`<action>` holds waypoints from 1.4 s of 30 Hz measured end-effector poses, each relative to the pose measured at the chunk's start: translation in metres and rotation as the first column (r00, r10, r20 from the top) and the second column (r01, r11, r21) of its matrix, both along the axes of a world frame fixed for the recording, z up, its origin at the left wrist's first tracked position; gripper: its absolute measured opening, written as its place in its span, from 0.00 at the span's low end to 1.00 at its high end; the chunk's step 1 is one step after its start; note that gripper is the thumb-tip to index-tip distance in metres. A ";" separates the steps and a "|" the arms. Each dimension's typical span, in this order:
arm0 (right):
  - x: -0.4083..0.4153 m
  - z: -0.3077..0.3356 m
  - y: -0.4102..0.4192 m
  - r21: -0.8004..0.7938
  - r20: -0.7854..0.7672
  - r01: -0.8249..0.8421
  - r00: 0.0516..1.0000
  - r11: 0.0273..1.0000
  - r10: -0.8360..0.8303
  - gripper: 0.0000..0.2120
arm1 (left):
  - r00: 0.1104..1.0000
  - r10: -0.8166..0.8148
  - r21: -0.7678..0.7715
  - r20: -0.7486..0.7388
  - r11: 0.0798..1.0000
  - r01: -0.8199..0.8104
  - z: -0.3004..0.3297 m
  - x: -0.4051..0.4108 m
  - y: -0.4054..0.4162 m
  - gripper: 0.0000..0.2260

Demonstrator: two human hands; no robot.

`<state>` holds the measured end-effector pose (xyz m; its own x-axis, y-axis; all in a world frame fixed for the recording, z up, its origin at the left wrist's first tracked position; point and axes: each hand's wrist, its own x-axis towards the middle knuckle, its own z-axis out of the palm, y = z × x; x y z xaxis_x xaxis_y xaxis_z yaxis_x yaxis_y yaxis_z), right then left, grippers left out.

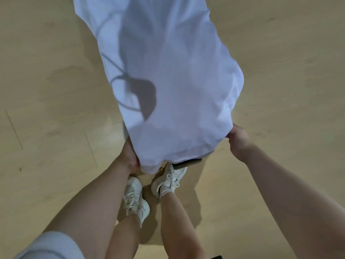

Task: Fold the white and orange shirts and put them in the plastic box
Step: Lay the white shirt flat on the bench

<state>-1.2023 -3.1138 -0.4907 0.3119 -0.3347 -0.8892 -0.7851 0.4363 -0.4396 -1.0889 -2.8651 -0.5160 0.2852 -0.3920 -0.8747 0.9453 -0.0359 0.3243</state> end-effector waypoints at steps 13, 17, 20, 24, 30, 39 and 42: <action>-0.038 0.088 0.034 0.019 0.105 0.580 0.809 0.814 -0.579 0.04 | 0.996 0.080 0.183 0.030 0.980 -0.085 0.106 -0.014 0.077 0.08; -0.034 0.150 0.039 -0.072 0.154 0.554 0.828 0.830 -0.539 0.06 | 0.985 0.013 0.118 0.170 0.992 -0.033 0.168 -0.003 0.075 0.11; -0.027 0.189 0.038 -0.011 0.225 0.567 0.804 0.824 -0.550 0.04 | 0.962 0.096 0.122 0.254 0.984 -0.130 0.203 0.008 0.071 0.14; -0.011 0.238 0.034 -0.111 0.225 0.597 0.794 0.794 -0.565 0.04 | 0.922 0.200 0.260 0.332 0.920 -0.294 0.248 0.021 0.059 0.04; 0.027 0.303 0.019 -0.328 0.356 0.490 0.856 0.808 -0.375 0.09 | 0.804 0.007 0.446 0.595 0.829 -0.338 0.318 0.048 0.035 0.08; 0.113 0.332 -0.023 -0.314 0.479 0.364 0.858 0.877 -0.185 0.12 | 0.796 0.079 0.162 0.600 0.963 -0.217 0.362 0.123 -0.009 0.13; 0.148 0.319 -0.042 -0.409 0.413 0.255 0.908 0.876 -0.071 0.14 | 0.757 -0.011 0.131 0.653 0.986 -0.098 0.350 0.164 -0.020 0.23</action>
<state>-1.0539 -3.1559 -0.1719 0.4936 -0.7392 -0.4582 -0.4558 0.2288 -0.8602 -0.9246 -2.8849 -0.1660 0.8195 -0.2470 -0.5171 0.5095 -0.0991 0.8548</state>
